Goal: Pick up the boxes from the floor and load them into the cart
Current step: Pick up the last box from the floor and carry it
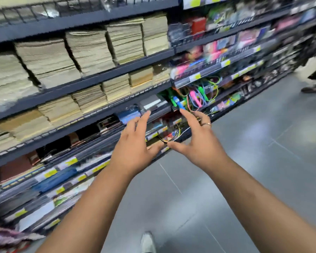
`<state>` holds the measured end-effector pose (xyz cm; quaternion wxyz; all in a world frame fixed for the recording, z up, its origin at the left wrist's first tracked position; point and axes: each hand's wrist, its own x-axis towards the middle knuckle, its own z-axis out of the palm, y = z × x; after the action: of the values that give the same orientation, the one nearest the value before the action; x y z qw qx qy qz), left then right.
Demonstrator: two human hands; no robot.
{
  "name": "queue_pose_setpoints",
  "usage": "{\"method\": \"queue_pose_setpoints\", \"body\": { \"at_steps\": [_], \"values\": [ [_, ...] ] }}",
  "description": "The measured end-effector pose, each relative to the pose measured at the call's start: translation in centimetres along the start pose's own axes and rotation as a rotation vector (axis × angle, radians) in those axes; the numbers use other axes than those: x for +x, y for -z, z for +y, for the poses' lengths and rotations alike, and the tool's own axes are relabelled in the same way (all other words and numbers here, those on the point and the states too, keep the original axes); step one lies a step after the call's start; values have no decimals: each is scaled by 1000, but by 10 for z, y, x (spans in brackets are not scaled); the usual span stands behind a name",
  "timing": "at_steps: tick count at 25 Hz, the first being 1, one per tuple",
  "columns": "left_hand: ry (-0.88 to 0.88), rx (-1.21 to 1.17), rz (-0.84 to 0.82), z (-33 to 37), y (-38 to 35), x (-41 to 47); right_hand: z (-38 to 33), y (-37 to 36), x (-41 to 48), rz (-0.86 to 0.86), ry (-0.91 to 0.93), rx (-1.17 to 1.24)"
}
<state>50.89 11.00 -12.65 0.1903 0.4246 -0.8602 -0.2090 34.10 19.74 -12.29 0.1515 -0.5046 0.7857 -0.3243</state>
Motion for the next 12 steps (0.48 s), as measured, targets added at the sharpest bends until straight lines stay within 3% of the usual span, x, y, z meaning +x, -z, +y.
{"method": "queue_pose_setpoints", "body": {
  "at_steps": [6, 12],
  "values": [
    [-282, -49, -190, 49, -50, 119, 62, 55, 31, 137, -262, -103],
    [-529, -52, -344, 149, -132, 199, 154, 127, 35, 292, -519, -115]
  ]
}}
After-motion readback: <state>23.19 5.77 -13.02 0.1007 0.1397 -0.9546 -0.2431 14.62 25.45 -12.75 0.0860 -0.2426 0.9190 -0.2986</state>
